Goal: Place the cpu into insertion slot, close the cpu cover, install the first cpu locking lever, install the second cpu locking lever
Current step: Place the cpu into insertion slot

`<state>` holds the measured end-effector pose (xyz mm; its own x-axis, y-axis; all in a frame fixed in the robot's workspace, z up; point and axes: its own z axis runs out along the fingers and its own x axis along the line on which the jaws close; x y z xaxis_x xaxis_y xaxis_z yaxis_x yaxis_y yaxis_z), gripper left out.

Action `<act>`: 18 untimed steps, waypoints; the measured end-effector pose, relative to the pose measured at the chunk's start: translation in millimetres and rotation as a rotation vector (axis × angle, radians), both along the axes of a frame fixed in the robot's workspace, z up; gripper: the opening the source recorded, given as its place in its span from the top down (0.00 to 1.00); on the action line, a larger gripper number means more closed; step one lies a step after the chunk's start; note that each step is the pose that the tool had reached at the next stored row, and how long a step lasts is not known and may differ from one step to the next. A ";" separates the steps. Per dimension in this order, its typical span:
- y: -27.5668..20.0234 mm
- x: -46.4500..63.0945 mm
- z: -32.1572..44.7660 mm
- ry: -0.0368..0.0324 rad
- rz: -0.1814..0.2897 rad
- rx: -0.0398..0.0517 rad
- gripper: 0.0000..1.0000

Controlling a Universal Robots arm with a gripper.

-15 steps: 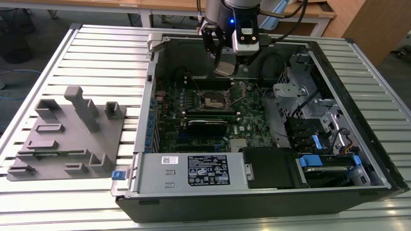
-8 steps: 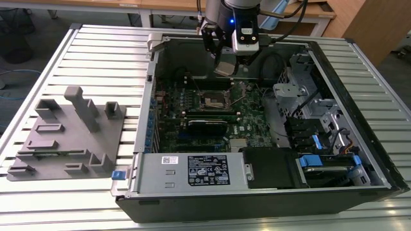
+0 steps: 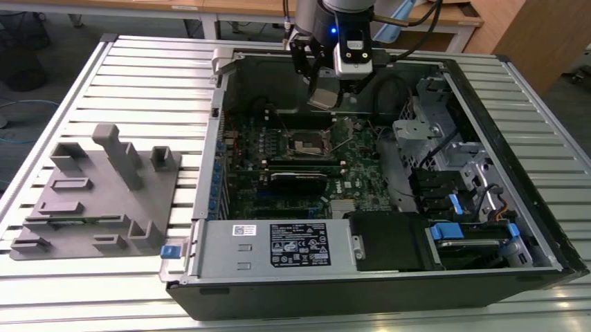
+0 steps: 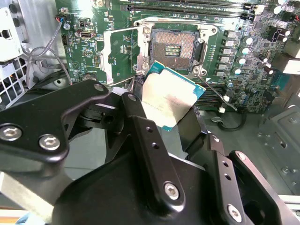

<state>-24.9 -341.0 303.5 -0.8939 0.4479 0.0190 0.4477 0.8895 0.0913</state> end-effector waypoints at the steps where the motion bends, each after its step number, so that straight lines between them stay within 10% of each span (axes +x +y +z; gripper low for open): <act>1: 0.0 0.0 -0.3 0.0000 -0.014 0.0001 0.46; 18: 0.0 0.0 -12.1 0.0000 -0.323 0.0000 0.46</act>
<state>-24.9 -341.0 291.3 -0.7058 0.7082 0.0190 0.7066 0.7017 0.0913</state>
